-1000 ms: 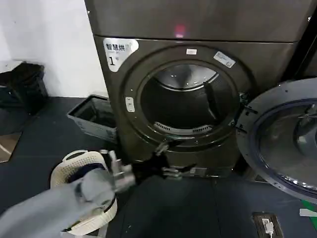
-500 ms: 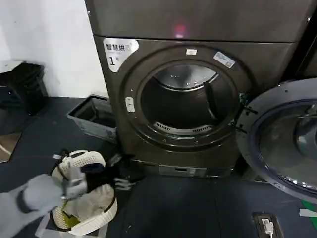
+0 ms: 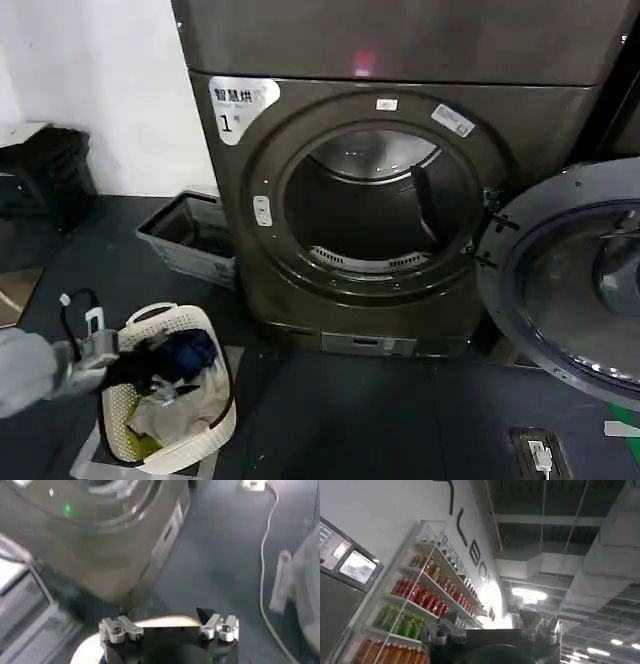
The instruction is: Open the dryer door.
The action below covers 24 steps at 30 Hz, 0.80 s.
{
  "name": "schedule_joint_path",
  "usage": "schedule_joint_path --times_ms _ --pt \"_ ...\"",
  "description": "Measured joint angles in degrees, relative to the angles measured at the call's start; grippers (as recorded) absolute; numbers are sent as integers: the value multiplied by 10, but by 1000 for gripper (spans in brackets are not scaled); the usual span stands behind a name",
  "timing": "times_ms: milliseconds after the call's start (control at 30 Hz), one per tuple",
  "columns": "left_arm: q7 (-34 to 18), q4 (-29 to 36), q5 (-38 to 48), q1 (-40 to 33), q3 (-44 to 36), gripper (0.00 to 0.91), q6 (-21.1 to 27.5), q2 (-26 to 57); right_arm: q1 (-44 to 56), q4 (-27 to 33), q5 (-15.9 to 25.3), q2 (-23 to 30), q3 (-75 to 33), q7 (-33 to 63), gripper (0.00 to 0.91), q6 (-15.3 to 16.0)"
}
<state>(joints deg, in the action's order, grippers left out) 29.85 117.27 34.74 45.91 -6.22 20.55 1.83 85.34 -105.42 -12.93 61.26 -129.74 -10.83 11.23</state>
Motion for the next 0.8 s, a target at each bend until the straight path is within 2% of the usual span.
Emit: schedule_joint_path --times_ms 167,433,700,800 --pt "18 -8 -35 17 8 907 20 23 -1 -1 1 0 4 -3 907 -1" --pt "27 -9 -38 83 51 907 18 55 1 0 2 1 2 -10 907 -1" --pt "32 -9 -45 98 63 907 20 77 6 5 2 -1 -8 -12 907 -2" --pt "43 -12 -71 101 63 907 24 78 6 6 2 1 -8 -13 907 -2"
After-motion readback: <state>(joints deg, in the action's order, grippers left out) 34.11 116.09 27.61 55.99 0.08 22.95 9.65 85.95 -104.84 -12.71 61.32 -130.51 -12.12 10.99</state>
